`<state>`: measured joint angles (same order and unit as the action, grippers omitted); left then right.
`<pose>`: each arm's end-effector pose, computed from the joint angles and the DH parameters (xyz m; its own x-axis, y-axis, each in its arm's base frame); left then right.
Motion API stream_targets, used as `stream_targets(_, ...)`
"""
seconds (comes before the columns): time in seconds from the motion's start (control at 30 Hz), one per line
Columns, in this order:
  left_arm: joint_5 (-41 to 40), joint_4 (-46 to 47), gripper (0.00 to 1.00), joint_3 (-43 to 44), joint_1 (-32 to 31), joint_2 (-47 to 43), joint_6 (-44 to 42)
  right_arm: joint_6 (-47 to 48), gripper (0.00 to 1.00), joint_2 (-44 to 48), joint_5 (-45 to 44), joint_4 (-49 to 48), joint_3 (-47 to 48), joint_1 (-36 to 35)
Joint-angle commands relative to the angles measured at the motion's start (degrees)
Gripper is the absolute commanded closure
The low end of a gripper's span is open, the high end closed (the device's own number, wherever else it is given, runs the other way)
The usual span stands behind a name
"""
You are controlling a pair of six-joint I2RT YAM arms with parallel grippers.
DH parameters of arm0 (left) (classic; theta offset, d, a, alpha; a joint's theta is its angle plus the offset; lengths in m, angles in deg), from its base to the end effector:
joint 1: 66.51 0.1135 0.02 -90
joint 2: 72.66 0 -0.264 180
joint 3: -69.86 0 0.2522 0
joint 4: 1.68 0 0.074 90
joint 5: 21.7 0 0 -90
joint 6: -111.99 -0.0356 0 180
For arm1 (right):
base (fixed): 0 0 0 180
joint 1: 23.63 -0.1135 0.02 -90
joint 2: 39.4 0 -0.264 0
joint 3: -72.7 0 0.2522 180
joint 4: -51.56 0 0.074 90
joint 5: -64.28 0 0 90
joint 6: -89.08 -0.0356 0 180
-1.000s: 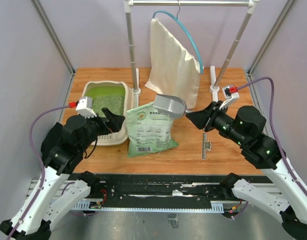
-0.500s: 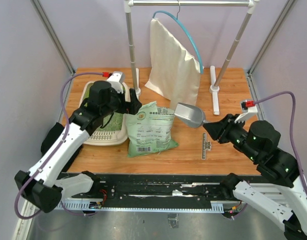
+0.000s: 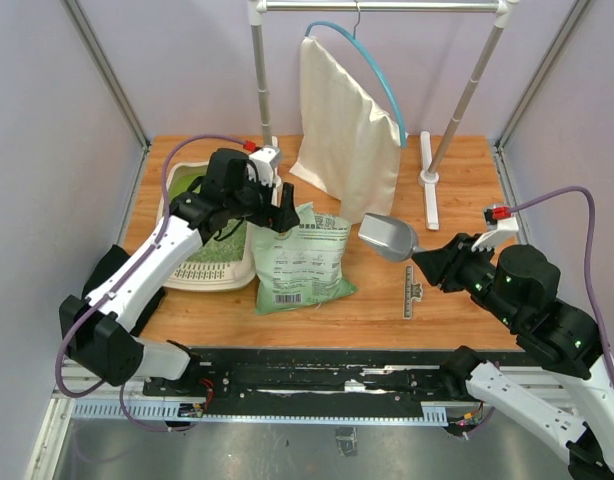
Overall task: Fill the litter box with clean litter
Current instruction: 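Scoop the cat litter from the cat litter bag.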
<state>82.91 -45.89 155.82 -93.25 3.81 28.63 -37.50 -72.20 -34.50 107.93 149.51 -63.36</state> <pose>0.2604 -0.1413 0.3500 -0.5770 0.1654 -0.7998 0.5576 0.7954 -0.2377 0.0697 0.0509 0.4084 -0.4403 0.3999 -0.8039 -0.3171 0.7684 0.5559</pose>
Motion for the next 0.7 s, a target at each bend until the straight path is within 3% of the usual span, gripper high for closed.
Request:
stream_targets(0.0,2.9,-2.6,0.09,4.3,0.3,2.8,-2.9,-0.2,0.99,0.9,-1.0,-0.6,0.5,1.2)
stream_targets(0.33,7.1,-9.4,0.30,7.2,0.3,8.4,-6.8,0.6,0.99,0.1,-0.5,-0.3,0.4,1.2)
stream_targets(0.47,8.6,-9.4,0.49,6.8,0.3,7.9,-7.1,1.0,0.99,-0.6,0.5,-0.2,0.8,1.1)
stream_targets(0.6,12.3,-8.5,0.79,7.0,0.3,6.0,-7.0,1.1,0.99,-0.6,0.5,-0.2,1.0,1.2)
stream_targets(0.67,14.4,-7.6,0.89,7.0,0.2,4.6,-7.0,1.1,0.99,-0.4,0.1,-0.1,1.1,1.2)
